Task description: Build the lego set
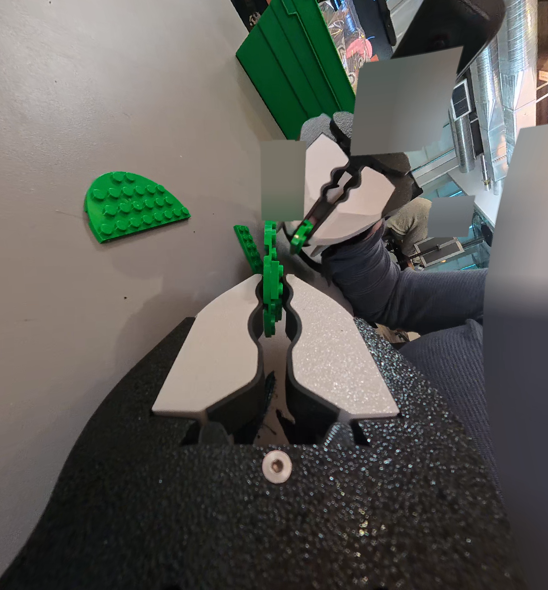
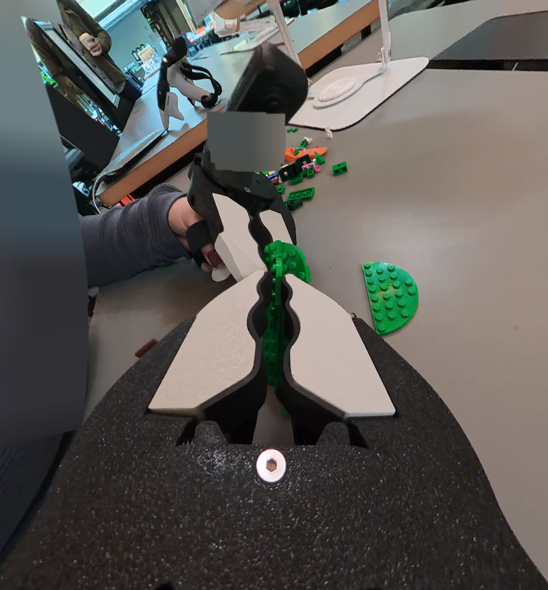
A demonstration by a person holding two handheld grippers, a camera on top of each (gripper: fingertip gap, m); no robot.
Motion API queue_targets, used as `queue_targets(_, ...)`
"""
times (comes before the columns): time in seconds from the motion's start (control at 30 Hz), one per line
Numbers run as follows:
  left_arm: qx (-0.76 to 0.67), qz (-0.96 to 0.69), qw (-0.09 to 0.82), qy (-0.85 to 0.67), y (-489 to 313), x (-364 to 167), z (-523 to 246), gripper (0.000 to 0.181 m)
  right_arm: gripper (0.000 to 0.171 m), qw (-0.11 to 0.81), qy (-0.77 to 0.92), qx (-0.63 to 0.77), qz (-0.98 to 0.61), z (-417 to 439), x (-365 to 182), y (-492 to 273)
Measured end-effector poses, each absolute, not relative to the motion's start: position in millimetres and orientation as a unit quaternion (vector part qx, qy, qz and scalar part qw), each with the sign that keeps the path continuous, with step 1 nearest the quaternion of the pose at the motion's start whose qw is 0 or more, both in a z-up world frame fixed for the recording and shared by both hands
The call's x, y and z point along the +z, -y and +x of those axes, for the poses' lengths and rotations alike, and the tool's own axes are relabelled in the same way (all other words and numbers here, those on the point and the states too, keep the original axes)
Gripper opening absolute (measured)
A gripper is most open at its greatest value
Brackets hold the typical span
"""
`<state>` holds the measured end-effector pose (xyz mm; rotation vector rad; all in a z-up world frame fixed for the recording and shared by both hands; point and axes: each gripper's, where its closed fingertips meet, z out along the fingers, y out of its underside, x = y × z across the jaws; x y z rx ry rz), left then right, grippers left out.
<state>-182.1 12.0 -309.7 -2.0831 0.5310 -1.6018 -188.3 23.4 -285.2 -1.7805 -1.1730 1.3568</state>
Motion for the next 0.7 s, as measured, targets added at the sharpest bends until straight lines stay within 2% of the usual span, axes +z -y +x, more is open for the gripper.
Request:
queue_targets(0.23,-0.582,-0.756,0.231,-0.19,-13,-309,-183,0.008,0.005,0.312,0.499,0.432,-0.684,-159,-286,-32)
queue_targets(0.4,-0.589,-0.739,0.251,-0.209,-10,-302,-181,0.008,0.005,0.287,0.446,0.509,-0.678,-166,-270,-27)
queue_targets(0.53,-0.63,-0.697,0.268,-0.213,-6,-284,-182,0.008,0.004,0.23,0.437,0.557,-0.668,-177,-268,-13)
queue_targets(0.7,-0.672,-0.659,0.297,-0.163,-11,-267,-181,0.008,0.005,0.217,0.441,0.54,-0.683,-178,-257,-13)
